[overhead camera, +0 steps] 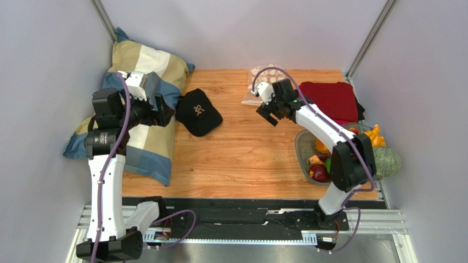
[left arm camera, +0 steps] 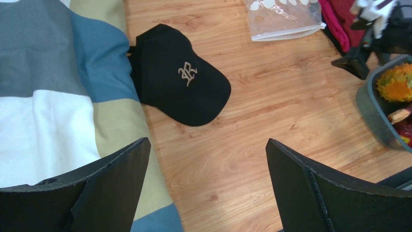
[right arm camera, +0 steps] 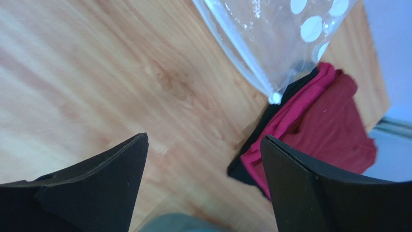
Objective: Place the food in the zip-top bag and seal the zipper
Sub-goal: Pick up the zipper food storage bag at the center of the board.
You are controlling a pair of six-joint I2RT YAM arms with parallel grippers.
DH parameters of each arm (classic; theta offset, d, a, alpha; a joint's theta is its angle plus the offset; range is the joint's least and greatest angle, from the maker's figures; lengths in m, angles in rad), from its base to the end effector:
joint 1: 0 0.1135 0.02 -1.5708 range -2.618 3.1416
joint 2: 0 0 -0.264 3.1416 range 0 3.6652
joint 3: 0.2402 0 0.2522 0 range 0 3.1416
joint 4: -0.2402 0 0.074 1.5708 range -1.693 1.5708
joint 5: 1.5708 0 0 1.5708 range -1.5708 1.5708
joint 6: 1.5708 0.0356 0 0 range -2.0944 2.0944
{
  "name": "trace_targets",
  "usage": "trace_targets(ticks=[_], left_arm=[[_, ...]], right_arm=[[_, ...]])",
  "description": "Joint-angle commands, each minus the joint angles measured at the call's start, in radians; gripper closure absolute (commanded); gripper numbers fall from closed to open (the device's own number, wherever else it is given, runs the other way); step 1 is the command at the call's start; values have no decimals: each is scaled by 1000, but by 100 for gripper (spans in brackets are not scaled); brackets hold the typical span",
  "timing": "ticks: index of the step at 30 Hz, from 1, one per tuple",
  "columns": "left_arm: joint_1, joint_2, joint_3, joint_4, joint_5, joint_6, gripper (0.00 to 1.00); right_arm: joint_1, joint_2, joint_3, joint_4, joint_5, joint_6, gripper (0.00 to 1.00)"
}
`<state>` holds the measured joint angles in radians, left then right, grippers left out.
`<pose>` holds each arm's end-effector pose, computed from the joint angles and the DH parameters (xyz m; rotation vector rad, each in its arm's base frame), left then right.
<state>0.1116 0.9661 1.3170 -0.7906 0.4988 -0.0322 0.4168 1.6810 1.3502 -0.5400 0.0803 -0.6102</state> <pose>0.1754 0.0025 0.4264 0.1749 1.9732 -0.4484 0.3402 0.1475 0.2693 -1.1704 2.1483 -0.1840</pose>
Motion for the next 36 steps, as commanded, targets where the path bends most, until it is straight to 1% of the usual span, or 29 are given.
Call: trace_targets(ticks=[1,3,7,13,16,17,19,20,22,23,25,26,29,30,31,32,33,34,35,36], left_arm=[[0,3,-1,62,26,-24,1],[0,0,-15,76,29,-29,1],[0,-1,-53,94,37,-34,1],[2,6,-88,116,24,-34,1],[0,11,-96,117,26,-29,1],[0,11,-101,120,24,-28,1],[0,11,-107,122,20,-21,1],[2,10,-111,126,20,-21,1],[0,11,-114,131,20,-18,1],[-1,8,-114,131,20,-18,1],[0,10,-114,134,24,-20,1],[0,10,-113,136,27,-18,1],[2,8,-113,134,35,-12,1],[0,5,-113,134,37,-11,1],[0,5,-113,136,41,-12,1],[0,3,-113,136,44,-20,1],[0,6,-114,134,59,-21,1],[0,8,-114,136,67,-29,1],[-1,14,-116,140,75,-35,1],[-1,22,-117,143,93,-49,1]], right_arm=[[19,109,15,233,151,-149,13],[19,169,24,312,179,-163,17],[20,264,59,420,234,-201,21],[19,391,92,569,271,-301,22],[17,440,124,626,286,-322,25],[19,453,138,626,286,-332,31],[17,483,177,611,285,-338,39],[19,487,187,603,279,-338,49],[19,488,202,575,266,-336,62],[19,487,208,563,256,-335,75],[17,477,222,507,246,-330,90],[19,473,225,485,231,-324,100],[19,421,239,395,188,-269,100],[20,381,248,327,173,-245,100],[19,361,262,290,159,-179,100],[19,344,312,243,123,-143,100],[16,312,344,130,102,-97,100],[16,300,384,70,75,-15,100],[13,287,421,11,12,34,100],[11,269,497,-97,-19,77,100]])
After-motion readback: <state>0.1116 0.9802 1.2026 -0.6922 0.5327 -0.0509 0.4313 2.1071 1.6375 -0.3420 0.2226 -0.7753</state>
